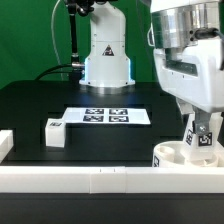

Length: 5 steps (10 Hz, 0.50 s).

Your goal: Assemble stool

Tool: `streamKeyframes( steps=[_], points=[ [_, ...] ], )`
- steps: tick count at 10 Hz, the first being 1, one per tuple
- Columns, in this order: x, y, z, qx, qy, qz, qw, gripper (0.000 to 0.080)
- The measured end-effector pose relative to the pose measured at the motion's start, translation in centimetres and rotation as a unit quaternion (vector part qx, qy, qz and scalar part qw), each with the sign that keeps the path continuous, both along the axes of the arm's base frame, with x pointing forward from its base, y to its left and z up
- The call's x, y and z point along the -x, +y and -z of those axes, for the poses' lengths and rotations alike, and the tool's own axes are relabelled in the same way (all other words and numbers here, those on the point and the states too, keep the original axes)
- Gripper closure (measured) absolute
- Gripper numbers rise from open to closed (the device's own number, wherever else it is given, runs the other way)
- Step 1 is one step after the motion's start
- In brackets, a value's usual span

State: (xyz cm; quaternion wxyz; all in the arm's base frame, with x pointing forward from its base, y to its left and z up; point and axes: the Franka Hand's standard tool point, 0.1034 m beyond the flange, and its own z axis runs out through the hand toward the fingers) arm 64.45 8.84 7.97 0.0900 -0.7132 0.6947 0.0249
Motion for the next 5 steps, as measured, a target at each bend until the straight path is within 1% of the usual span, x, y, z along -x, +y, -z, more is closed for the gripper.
streamKeyframes(
  steps=[3, 5],
  points=[
    [0.20, 0.33, -0.01, -0.022, 0.033, 0.125, 0.991, 0.0462],
    [0.33, 0.58, 0.00, -0.030, 0.044, 0.156, 0.986, 0.0462]
  ],
)
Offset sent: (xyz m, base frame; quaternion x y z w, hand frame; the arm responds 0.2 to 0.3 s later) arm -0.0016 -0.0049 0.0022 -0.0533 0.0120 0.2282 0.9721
